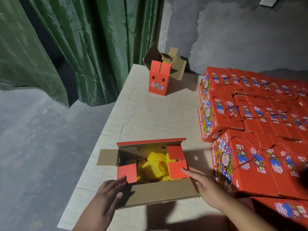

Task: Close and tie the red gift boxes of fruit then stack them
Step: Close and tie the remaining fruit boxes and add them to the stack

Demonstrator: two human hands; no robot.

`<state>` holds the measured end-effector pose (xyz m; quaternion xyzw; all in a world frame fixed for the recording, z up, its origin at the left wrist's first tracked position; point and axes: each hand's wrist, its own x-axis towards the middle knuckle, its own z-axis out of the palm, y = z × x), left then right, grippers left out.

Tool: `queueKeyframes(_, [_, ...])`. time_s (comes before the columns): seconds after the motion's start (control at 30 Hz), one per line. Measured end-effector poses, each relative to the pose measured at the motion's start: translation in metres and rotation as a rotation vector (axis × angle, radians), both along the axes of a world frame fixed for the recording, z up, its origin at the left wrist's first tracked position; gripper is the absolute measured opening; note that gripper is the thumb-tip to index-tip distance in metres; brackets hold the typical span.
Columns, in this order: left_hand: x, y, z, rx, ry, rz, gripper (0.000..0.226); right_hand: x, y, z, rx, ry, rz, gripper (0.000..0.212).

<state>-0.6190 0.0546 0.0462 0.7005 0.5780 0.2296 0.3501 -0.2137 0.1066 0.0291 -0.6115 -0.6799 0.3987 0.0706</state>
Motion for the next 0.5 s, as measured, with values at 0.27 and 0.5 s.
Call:
queueKeyframes(0.27, [-0.005, 0.018, -0.013, 0.008, -0.13, 0.314, 0.018, -0.012, -0.008, 0.025, 0.056, 0.064, 0.086, 0.079])
queueKeyframes(0.5, [-0.006, 0.038, -0.023, -0.085, -0.214, 0.478, 0.017, -0.021, -0.006, 0.028, 0.086, 0.195, 0.005, 0.063])
